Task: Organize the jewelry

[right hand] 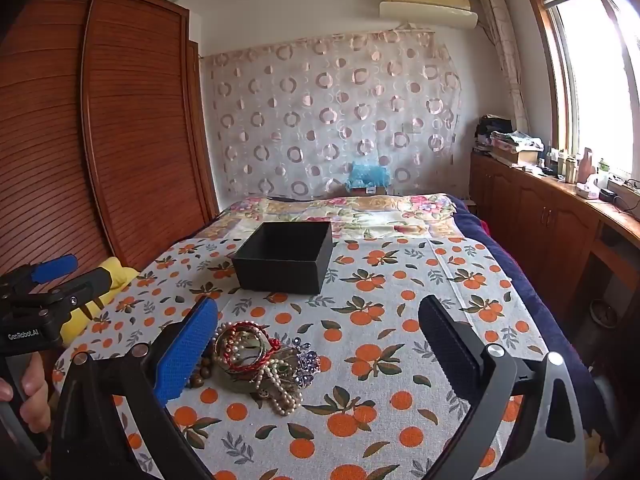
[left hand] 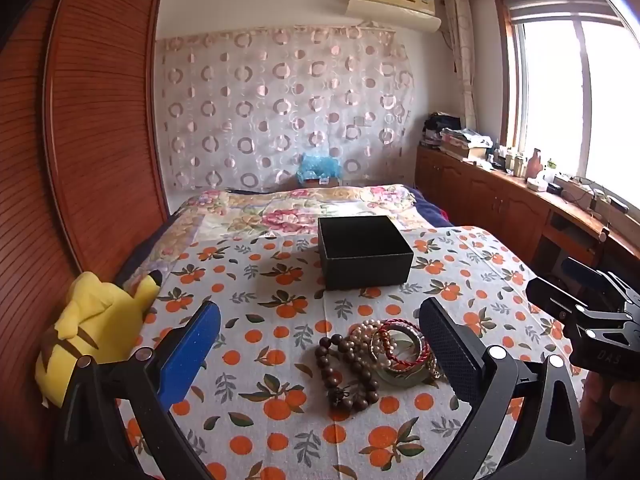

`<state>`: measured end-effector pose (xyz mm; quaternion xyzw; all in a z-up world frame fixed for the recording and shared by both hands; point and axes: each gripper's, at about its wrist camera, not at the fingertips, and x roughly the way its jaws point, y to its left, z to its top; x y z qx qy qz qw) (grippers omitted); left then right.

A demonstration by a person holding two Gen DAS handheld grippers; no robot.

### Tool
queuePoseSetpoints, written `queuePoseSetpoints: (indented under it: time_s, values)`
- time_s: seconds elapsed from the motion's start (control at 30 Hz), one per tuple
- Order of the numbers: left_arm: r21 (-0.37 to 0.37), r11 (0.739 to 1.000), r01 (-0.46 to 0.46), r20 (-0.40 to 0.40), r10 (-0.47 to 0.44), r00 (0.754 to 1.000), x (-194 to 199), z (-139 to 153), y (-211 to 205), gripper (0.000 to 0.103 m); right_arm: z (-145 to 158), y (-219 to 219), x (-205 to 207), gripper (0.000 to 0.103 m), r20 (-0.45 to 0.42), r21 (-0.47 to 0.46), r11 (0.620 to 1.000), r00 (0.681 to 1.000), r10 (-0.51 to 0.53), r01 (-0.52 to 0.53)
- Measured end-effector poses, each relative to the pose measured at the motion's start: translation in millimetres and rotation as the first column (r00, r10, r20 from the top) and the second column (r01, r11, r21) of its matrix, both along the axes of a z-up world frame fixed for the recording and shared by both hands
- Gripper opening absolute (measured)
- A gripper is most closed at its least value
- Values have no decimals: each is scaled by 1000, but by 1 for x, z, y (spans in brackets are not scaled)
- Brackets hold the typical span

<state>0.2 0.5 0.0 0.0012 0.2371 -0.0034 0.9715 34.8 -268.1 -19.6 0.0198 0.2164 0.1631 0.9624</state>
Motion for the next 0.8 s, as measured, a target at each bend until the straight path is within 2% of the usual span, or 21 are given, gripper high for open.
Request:
queuePoseSetpoints:
  time_s: [0.53,0.8]
  values:
    - [2,1000,-2,13,2,1000,1,1,0,96,0,-1,0,101,1,6,1000,1000,0,0]
    - [-1,1000,1,18,-1,1000,4,14,-8,96,0,-1,0,101,2,7,1000,1000,0,0]
